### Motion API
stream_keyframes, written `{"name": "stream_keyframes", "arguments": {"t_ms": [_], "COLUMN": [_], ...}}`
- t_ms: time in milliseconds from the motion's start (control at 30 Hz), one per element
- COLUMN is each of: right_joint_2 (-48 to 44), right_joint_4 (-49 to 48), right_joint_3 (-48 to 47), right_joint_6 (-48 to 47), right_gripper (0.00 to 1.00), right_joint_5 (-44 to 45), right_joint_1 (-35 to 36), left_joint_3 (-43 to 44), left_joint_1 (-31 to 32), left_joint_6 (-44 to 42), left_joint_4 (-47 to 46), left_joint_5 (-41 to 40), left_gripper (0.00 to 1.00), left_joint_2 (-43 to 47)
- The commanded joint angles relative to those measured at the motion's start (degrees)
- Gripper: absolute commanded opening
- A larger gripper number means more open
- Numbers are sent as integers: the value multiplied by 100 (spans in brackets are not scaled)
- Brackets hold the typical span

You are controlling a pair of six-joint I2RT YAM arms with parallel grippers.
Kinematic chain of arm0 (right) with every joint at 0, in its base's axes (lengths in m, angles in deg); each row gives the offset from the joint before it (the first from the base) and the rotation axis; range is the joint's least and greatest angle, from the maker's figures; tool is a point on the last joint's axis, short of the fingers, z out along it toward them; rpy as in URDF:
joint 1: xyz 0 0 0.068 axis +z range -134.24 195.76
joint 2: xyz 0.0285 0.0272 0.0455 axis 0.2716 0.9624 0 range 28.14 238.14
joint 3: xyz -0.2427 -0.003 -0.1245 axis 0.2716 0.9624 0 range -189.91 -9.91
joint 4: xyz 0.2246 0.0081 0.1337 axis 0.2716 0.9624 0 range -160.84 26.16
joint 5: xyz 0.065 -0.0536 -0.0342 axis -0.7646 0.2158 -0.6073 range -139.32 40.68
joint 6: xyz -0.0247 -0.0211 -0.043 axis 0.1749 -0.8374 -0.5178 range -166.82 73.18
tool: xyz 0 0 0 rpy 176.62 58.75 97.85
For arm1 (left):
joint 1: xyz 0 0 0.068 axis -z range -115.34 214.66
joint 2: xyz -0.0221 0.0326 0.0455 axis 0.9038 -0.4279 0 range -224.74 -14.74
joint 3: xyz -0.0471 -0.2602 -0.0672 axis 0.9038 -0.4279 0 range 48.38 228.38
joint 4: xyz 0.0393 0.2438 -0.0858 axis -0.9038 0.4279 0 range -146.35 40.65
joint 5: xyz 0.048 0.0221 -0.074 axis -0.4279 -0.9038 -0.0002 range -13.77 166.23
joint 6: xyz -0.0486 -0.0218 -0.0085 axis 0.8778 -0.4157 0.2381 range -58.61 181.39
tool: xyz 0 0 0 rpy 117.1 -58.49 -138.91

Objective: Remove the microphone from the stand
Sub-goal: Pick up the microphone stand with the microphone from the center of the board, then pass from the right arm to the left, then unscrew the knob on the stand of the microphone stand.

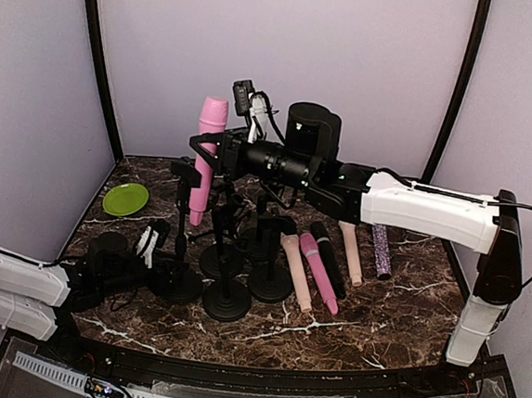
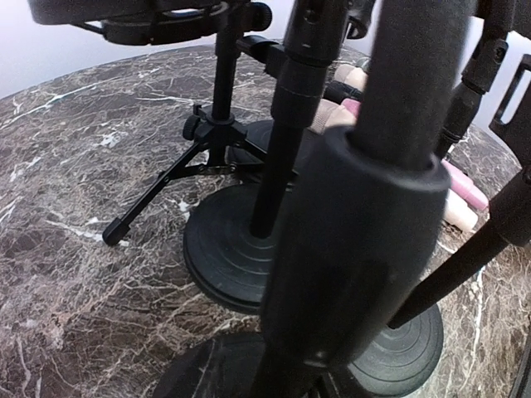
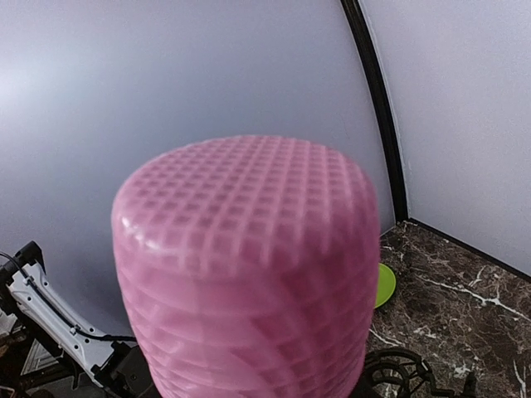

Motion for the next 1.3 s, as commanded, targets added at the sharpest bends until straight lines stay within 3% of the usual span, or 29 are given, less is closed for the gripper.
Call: {"name": "stream_keyframes", "arguments": {"t_ms": [0, 367, 600, 667, 833, 900, 1033, 1267], "right_joint_2": [-497, -578, -647, -672, -708, -753, -959, -1535], "right_joint_4": [-843, -922, -786, -715, -436, -327, -298, -596], "right_joint_3": [-54, 155, 92, 80, -196, -274, -128, 645], "right_joint_6": [318, 549, 562, 545, 320, 195, 52, -226], "right_gripper": [0, 1, 3, 12, 53, 65, 79, 93], "right_joint_5": [162, 426, 407, 422, 210, 163, 232, 88], "right_joint_1": [-87, -201, -289, -318, -383, -388, -395, -443], "left_joint_3": [-238, -316, -180, -82, 620, 867, 1188, 2372], "left_joint_1": [-38, -40, -40, -42, -42, -44, -38, -37], "left_joint_6": [-99, -345, -378, -376, -380, -344, -199, -373], "left_joint_4": [-518, -258, 146, 489, 1864, 2203, 2430, 3025], "left_joint_5": [328, 617, 634, 647, 475, 378, 491, 989], "left_gripper": [32, 0, 0, 0, 0, 0, 0, 0], "left_joint_2": [-52, 312, 685, 1216, 2271, 2558, 2748, 2429]}}
